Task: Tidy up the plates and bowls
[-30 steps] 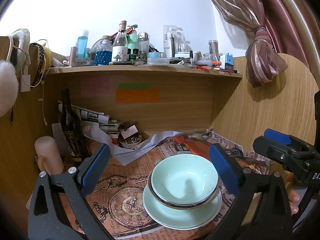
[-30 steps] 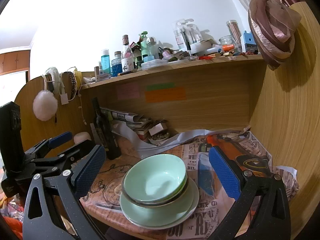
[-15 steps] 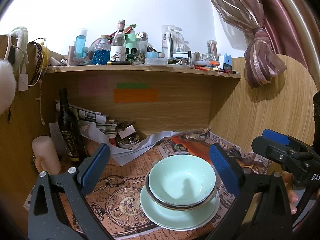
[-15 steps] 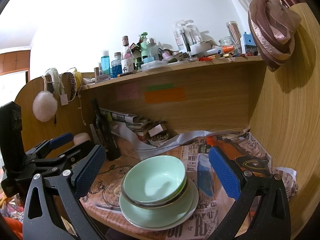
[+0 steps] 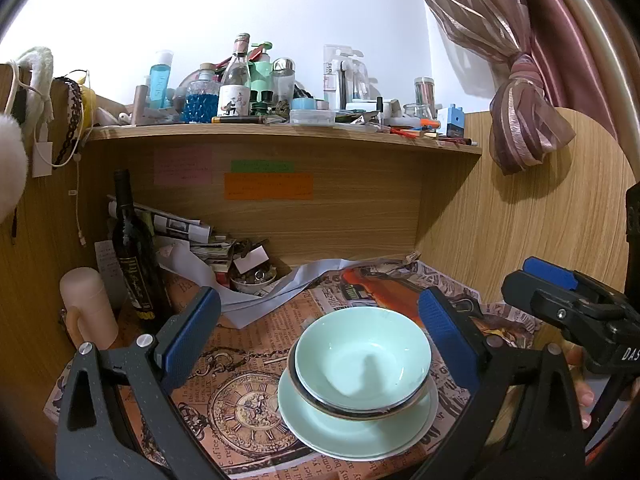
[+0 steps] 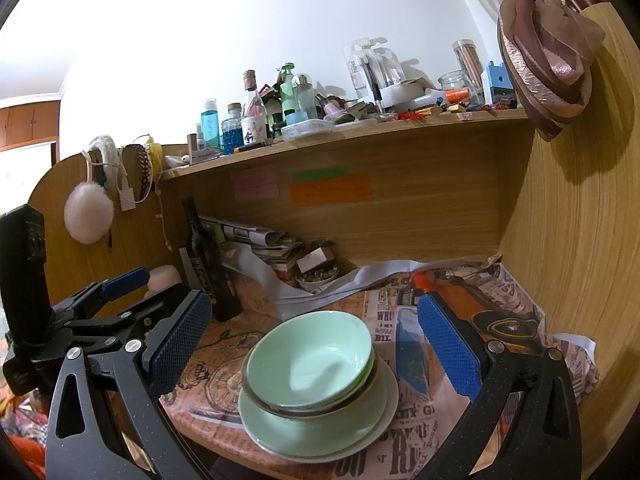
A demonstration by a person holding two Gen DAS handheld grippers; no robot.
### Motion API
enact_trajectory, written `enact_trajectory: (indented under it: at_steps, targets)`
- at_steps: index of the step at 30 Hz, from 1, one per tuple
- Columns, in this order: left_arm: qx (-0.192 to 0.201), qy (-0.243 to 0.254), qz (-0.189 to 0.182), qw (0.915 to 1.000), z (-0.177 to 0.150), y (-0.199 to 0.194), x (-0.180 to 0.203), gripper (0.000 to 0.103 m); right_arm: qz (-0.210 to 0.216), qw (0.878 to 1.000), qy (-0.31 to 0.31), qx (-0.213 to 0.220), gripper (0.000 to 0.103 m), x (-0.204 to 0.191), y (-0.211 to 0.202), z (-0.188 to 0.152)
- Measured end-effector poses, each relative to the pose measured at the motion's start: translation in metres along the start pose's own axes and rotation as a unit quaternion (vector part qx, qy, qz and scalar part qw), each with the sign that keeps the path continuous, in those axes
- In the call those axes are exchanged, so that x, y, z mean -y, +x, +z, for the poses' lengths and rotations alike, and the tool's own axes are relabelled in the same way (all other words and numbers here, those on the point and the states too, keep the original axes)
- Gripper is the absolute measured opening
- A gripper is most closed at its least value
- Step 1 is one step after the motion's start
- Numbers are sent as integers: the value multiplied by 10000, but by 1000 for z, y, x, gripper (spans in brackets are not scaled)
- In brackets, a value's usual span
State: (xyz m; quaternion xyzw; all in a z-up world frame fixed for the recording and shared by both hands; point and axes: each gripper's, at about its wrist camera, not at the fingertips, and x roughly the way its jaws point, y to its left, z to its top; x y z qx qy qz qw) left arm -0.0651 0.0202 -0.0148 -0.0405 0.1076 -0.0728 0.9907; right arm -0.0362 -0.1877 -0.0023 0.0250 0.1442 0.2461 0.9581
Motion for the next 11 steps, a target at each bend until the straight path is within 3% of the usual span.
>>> enact_trajectory:
  at_steps: [11]
  targets:
    - [-43, -79, 11, 10000, 0, 6, -2, 101, -7, 9999, 64, -125, 103, 3, 12, -2]
